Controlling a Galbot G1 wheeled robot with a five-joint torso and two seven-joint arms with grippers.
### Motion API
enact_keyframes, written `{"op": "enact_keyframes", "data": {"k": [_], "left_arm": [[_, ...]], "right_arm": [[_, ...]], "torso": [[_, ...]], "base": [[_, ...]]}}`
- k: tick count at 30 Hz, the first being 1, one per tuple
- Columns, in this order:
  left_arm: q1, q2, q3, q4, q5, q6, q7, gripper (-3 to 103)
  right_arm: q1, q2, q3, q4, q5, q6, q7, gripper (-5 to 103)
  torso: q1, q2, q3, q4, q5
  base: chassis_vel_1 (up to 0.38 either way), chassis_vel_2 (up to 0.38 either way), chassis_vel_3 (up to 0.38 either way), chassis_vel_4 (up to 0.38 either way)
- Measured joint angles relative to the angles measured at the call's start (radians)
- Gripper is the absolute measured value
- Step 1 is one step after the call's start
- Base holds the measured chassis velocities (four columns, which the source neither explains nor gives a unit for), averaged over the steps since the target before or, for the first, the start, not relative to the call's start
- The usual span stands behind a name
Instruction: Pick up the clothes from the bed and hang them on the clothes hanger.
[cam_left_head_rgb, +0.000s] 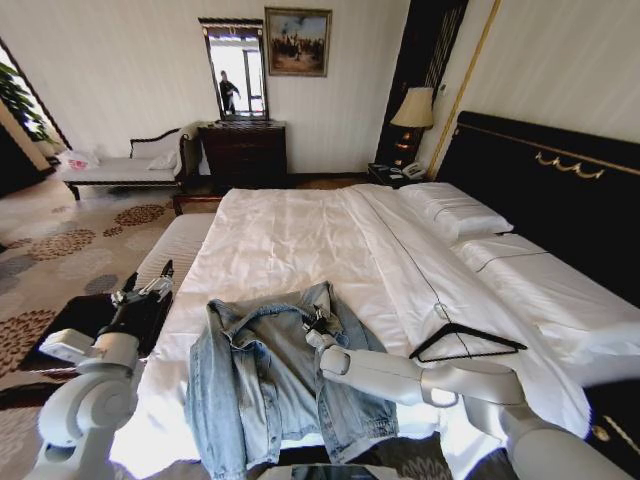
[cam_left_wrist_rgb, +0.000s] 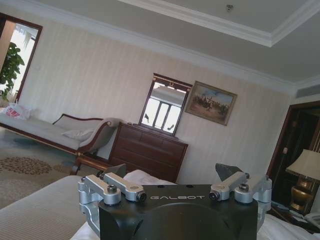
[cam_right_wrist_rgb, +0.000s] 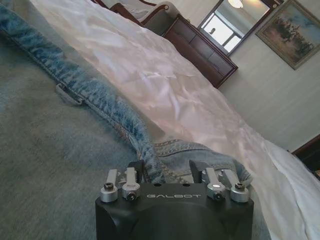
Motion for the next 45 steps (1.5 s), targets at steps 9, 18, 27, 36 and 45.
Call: {"op": "enact_keyframes", "data": {"k": [9,18,27,36,45], "left_arm": [[-0.002,0.005,-0.002,-0.001,-0.003,-0.002,0.000,100],[-0.016,0.028,0.005,0.022,-0.018,-0.005,0.005,100],[-0.029,0.050,0.007,0.060,-0.039,-0.013,0.021,100],[-0.029,0.046,0.018,0.063,-0.039,-0.016,0.024,100],[-0.029,0.044,0.035,0.057,-0.032,-0.013,0.024,100]], "right_arm": [[0.058,0.099,0.001,-0.089,0.000,0.036,-0.002,22],[0.107,0.242,0.070,-0.277,0.003,0.089,-0.016,4],[0.113,0.395,0.173,-0.535,-0.022,0.147,-0.021,4],[0.103,0.399,0.261,-0.754,-0.101,0.156,0.013,4],[0.081,0.395,0.280,-0.660,-0.118,0.277,-0.053,20]], "torso": [[0.000,0.000,0.000,0.0000,-0.0001],[0.000,0.000,0.000,0.0001,-0.0001],[0.000,0.000,0.000,0.0009,0.0003],[0.000,0.000,0.000,-0.0001,0.0002],[0.000,0.000,0.000,-0.0001,0.0001]], "base": [[0.000,0.000,0.000,0.000],[0.000,0.000,0.000,0.000],[0.000,0.000,0.000,0.000],[0.000,0.000,0.000,0.000],[0.000,0.000,0.000,0.000]]}}
